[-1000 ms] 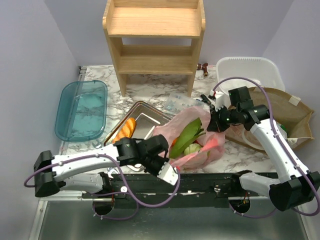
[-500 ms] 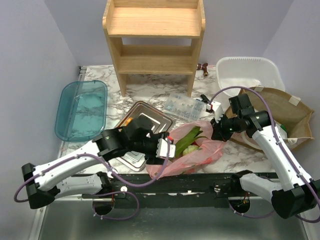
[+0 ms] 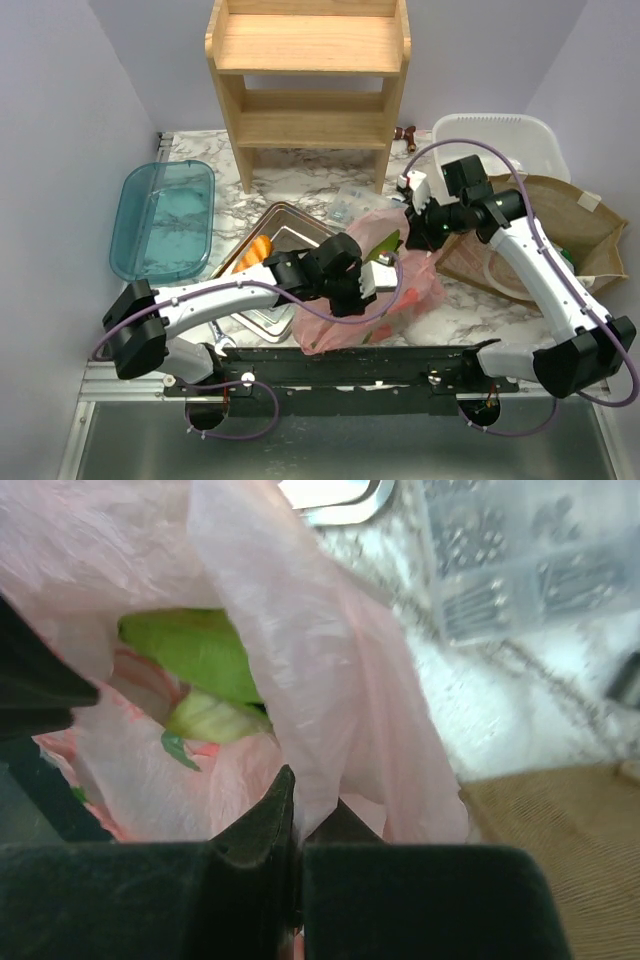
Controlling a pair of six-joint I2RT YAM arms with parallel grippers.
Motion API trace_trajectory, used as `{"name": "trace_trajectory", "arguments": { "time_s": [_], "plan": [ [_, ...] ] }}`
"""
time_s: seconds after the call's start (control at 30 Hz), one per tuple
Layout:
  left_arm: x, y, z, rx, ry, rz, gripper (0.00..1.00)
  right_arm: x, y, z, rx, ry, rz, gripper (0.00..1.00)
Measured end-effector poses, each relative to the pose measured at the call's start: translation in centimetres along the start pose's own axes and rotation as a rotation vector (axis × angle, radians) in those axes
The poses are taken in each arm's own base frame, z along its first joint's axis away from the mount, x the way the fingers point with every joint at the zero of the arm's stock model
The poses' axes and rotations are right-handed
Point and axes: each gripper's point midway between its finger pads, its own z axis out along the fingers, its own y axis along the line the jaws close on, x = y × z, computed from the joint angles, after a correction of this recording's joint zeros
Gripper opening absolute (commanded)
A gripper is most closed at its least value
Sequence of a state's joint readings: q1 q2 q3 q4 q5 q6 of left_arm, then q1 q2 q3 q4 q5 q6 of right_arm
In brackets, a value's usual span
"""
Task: Untie the knot of the grocery bags and take out the mixed food
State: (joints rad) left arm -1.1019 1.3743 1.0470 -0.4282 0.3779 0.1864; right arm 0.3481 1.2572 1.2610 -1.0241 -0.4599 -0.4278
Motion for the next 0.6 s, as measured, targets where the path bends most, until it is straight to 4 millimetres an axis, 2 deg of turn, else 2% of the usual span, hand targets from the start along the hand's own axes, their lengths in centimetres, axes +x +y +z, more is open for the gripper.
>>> {"name": "trace_trajectory", "arguments": {
  "time_s": [0.07, 0.13, 0.2, 0.27, 0.37, 0.43, 0.6],
  "plan": [
    [1.4, 1.4, 0.6, -0.046, 0.036, -0.068, 0.4, -1.7, -0.5, -0.2, 0.012, -0.034, -0.022, 0.01],
    [2.6, 3.8, 0.5, -0.132, 0.052, -0.139, 0.46, -2.3, -0.7, -0.5, 0.025, -0.052, -0.052, 0.01],
    [3.8, 6.2, -0.1, -0.225, 0.06, -0.203, 0.51, -1.9, -0.9, -0.7, 0.04, -0.043, -0.075, 0.01],
    [4.5, 7.7, -0.4, -0.286, 0.063, -0.242, 0.53, -0.4, -0.7, -0.7, 0.047, -0.013, -0.094, 0.01],
    [4.6, 8.0, -0.1, -0.306, 0.045, -0.249, 0.54, 2.7, 0.1, -0.8, 0.04, 0.059, -0.093, 0.01],
    [4.4, 7.9, 0.2, -0.304, 0.029, -0.245, 0.62, 4.2, 0.5, -1.0, 0.036, 0.099, -0.084, 0.01],
    [3.8, 7.0, 2.4, -0.29, 0.027, -0.226, 0.79, 5.4, 0.4, -1.3, 0.061, 0.141, -0.071, 0.01]
  ]
}}
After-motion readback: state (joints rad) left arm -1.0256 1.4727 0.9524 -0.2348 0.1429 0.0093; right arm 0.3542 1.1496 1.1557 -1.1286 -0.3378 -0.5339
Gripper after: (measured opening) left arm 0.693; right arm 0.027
